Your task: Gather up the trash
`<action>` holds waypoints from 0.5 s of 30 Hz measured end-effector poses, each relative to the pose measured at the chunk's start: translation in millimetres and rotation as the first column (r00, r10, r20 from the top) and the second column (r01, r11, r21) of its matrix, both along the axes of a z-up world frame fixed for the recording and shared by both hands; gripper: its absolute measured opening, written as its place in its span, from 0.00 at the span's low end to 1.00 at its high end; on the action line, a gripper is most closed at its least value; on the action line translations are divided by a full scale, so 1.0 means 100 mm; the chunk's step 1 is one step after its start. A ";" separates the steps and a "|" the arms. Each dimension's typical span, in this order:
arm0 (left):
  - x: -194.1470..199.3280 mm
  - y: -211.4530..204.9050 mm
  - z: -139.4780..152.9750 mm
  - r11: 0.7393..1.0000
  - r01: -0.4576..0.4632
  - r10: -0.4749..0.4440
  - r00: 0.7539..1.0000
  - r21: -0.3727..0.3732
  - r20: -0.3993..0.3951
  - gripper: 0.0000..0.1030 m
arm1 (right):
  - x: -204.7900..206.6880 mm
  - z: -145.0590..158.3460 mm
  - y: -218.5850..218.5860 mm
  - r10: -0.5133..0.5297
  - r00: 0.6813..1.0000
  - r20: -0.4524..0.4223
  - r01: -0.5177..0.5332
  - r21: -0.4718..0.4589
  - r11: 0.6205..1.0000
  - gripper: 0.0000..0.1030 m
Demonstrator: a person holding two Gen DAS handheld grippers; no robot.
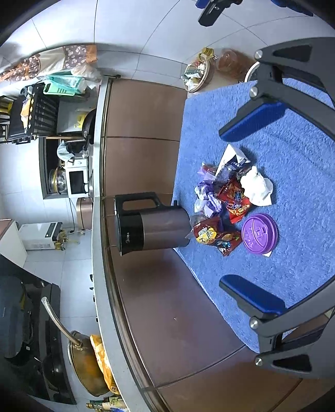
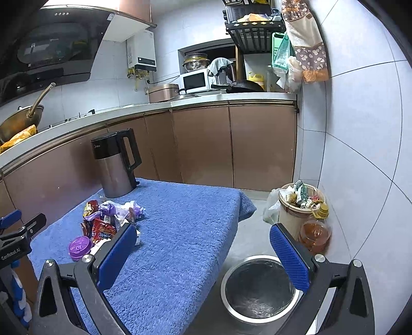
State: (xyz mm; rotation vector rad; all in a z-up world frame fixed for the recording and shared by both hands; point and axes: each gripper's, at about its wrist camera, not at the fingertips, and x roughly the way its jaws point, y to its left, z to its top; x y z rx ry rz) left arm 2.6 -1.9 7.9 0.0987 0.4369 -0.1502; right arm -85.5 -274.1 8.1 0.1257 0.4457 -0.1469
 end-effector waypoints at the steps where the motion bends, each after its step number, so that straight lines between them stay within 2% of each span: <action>1: 0.02 0.00 0.00 1.000 0.002 -0.002 1.000 -0.001 -0.002 1.00 | 0.02 0.00 -0.01 0.002 1.000 -0.001 -0.002 0.000 1.000 1.00; 15: 0.37 0.06 -0.09 1.000 -0.001 0.001 1.000 0.001 -0.025 1.00 | 0.32 0.01 -0.06 0.011 1.000 -0.014 -0.011 -0.015 1.000 1.00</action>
